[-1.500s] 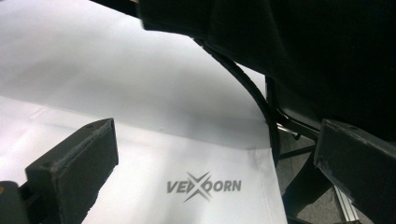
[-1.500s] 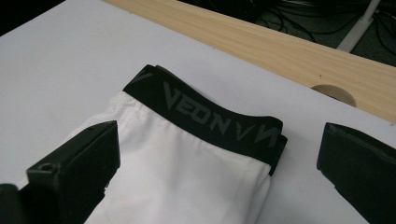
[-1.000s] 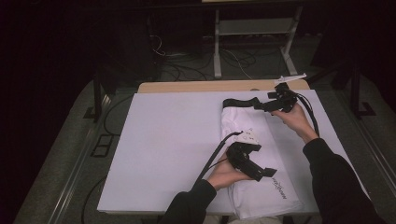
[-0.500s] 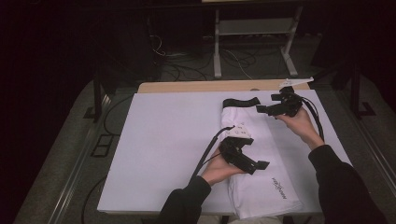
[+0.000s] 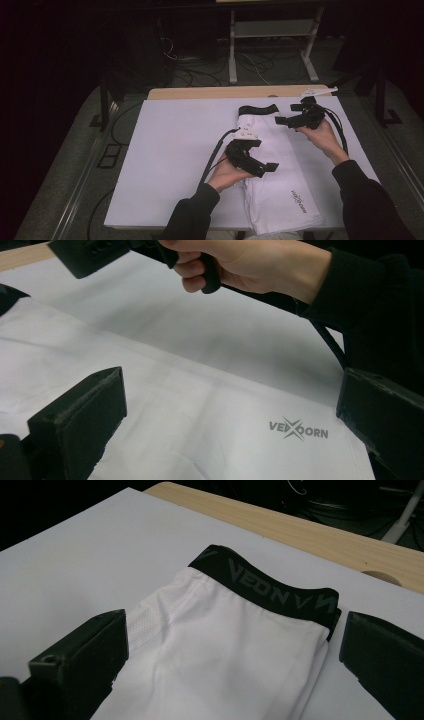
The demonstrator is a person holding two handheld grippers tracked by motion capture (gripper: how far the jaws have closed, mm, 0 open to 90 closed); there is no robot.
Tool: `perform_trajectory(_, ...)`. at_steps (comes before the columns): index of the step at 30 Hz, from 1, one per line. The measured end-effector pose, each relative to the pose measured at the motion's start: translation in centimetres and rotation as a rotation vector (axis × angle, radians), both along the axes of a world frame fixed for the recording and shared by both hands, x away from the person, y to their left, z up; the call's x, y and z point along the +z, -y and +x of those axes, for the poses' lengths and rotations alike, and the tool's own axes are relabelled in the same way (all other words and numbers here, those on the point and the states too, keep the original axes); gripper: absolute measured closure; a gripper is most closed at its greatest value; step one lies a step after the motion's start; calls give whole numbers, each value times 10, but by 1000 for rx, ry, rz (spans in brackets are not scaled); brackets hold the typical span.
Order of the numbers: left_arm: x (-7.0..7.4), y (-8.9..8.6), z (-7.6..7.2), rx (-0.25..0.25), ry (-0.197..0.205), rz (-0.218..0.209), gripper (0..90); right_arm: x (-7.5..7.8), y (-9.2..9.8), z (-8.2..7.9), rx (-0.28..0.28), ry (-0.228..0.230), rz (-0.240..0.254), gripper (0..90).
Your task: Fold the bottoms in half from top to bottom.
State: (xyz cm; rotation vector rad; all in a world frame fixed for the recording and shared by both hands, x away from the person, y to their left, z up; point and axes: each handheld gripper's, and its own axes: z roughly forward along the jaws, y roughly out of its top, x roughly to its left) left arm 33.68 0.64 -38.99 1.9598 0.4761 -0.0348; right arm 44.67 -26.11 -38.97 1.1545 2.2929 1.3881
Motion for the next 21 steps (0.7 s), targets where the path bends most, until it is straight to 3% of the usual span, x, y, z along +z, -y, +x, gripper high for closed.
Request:
perform_trajectory(16, 1, -10, 23, 44, 0, 12, 0, -6, 6, -9, 4, 3, 7, 0)
perform_trajectory(21, -5, -15, 39, 76, -20, 11, 0, -10, 9, -11, -3, -7, 11, 0)
